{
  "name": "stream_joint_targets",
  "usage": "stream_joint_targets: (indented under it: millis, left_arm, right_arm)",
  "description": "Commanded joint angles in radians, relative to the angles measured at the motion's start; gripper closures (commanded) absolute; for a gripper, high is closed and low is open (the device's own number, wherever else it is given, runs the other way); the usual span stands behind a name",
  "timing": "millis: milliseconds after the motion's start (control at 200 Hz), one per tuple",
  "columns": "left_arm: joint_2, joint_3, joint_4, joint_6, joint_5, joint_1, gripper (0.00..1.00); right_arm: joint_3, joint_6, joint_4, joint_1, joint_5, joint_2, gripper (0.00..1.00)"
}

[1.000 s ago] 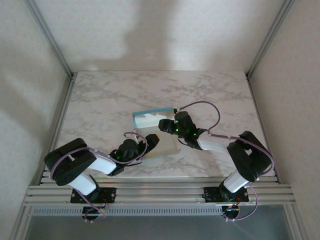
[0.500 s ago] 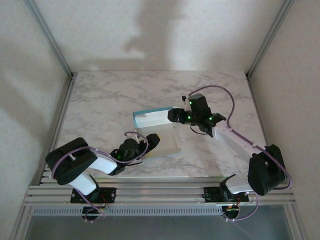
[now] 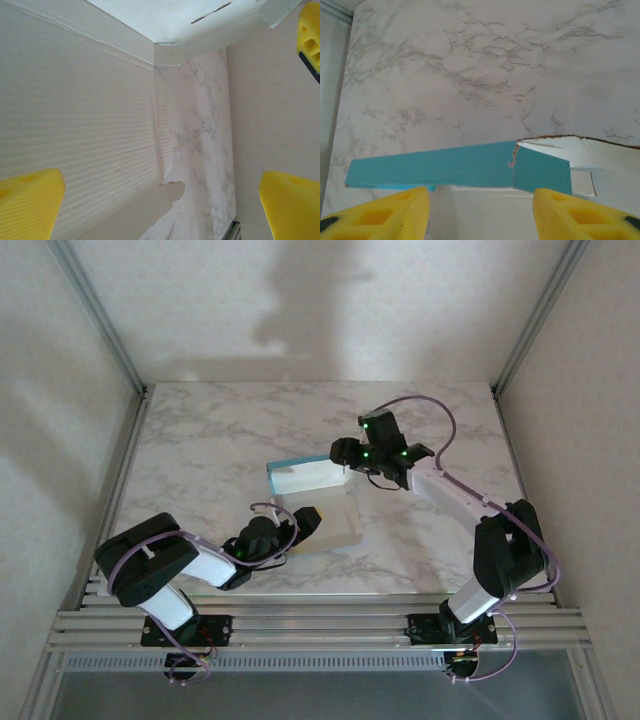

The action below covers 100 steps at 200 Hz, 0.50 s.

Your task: Fold the paper box

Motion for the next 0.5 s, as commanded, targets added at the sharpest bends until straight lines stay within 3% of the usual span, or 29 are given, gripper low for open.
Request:
stream_joint_targets:
  millis: [0, 496]
  left_arm:
    - [0.035, 0.001, 0.014, 0.005, 0.000, -0.001, 0.01]
    - [0.065, -0.009, 0.056, -0.004, 0.012, 0.000, 0.01]
  right_arm:
    - [0.035, 0.012, -0.016, 0.001, 0.045, 0.025, 0.46]
    - [0.043, -0.008, -0.020, -0.007, 0.048, 0.053, 0.68]
